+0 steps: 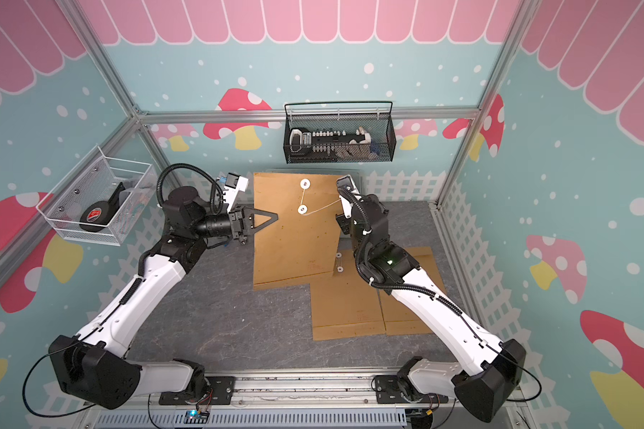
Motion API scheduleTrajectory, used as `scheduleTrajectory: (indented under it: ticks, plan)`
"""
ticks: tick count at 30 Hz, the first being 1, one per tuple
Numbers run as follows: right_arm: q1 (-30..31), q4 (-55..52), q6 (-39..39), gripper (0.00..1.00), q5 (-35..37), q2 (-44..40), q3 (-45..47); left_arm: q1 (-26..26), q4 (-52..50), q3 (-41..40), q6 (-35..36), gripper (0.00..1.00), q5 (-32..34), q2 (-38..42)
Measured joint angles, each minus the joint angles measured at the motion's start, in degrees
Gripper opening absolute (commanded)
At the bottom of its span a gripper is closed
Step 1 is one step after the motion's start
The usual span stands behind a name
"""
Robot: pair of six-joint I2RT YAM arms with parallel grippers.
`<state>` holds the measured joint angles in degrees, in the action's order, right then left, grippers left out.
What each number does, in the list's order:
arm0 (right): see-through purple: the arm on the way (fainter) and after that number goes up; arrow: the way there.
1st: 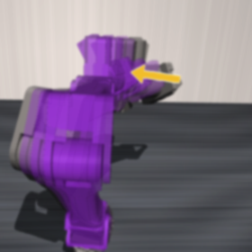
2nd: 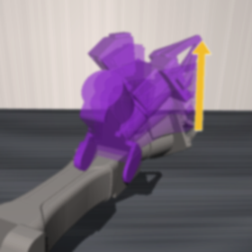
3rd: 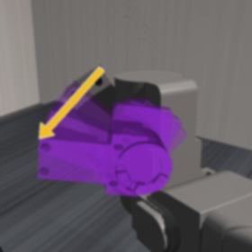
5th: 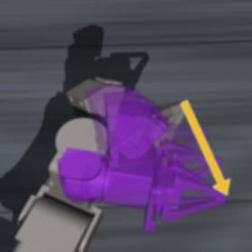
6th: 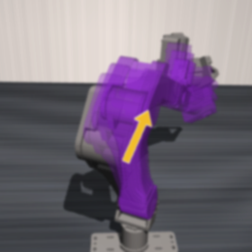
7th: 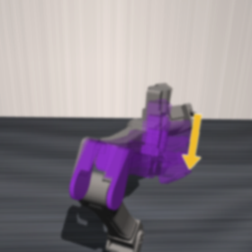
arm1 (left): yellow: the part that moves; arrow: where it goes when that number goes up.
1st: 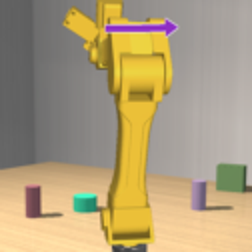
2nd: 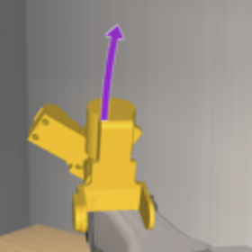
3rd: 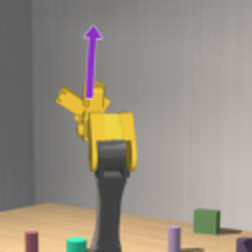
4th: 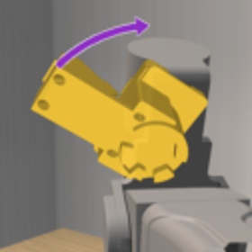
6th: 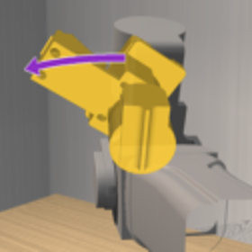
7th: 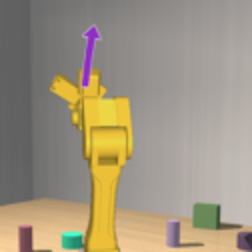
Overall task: Close the mouth of the file bag
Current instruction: Close the file bag.
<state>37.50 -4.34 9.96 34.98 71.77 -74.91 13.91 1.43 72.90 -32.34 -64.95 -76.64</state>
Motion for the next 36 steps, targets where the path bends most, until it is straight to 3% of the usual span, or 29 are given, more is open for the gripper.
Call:
scheduleTrajectory:
  ticks: [9,15,28,36]
  plan:
    - [0.48,1.22,2.82,0.0,3.19,-0.02,-0.96,0.02,-0.35,-0.35,0.22,0.0,-0.02,0.74]
    - [5.51,1.2,6.54,0.0,4.07,0.0,-2.16,0.04,-1.05,-0.48,0.92,0.0,0.11,0.79]
    - [7.34,-6.86,10.21,0.0,3.76,5.16,-18.51,3.98,-5.77,-1.36,7.06,0.0,0.9,0.79]
    - [6.25,-14.88,11.04,0.0,1.92,9.18,-22.67,7.63,-7.21,-2.71,9.14,0.0,0.96,0.79]
